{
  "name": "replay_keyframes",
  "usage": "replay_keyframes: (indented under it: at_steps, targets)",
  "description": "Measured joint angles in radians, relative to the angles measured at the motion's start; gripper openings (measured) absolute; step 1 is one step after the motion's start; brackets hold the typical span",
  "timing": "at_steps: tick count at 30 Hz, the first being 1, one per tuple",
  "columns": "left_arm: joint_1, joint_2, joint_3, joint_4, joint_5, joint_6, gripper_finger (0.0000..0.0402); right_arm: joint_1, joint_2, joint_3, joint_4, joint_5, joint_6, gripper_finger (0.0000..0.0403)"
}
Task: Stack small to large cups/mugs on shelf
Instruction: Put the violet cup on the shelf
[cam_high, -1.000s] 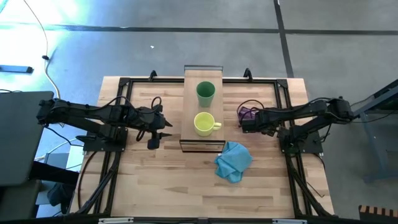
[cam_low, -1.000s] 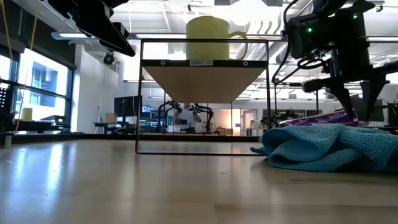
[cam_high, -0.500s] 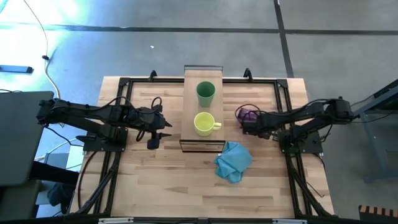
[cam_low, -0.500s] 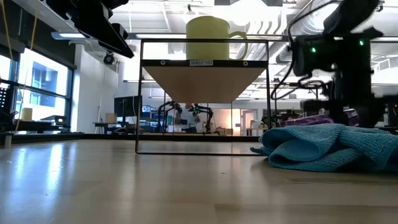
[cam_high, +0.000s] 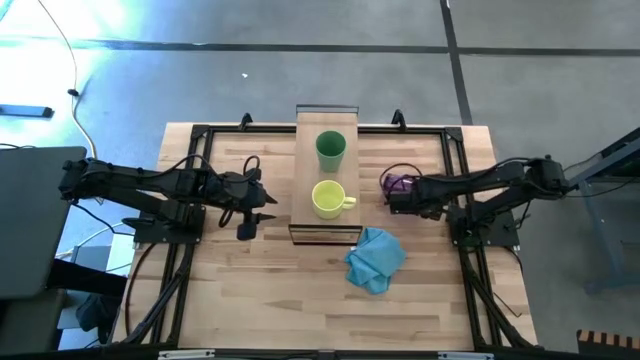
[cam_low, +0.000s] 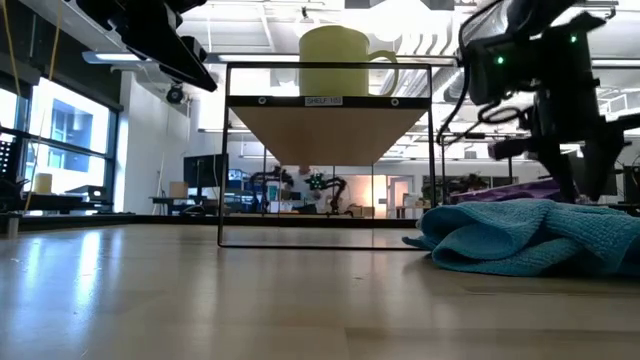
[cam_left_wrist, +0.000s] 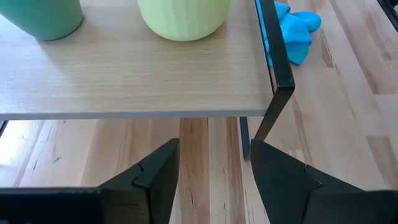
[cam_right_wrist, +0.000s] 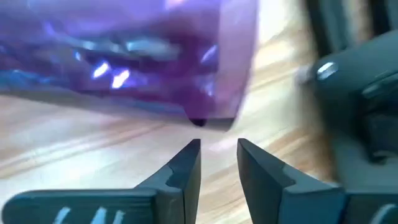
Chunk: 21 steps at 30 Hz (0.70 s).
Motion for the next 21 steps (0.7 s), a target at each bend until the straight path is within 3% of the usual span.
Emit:
replay_keyframes:
  at_steps: [8,21]
  targets:
    - [0.0,0.0,0.0,-0.026,0.0,-0.007,0.0184,0.0,0.0,0.023,-0.05,0.052,0.01,0.0095]
    - [0.0,0.0,0.0,-0.017,0.0,-0.007,0.0184,0.003,-0.008,0.067,0.051,0.02,-0.205,0.0095]
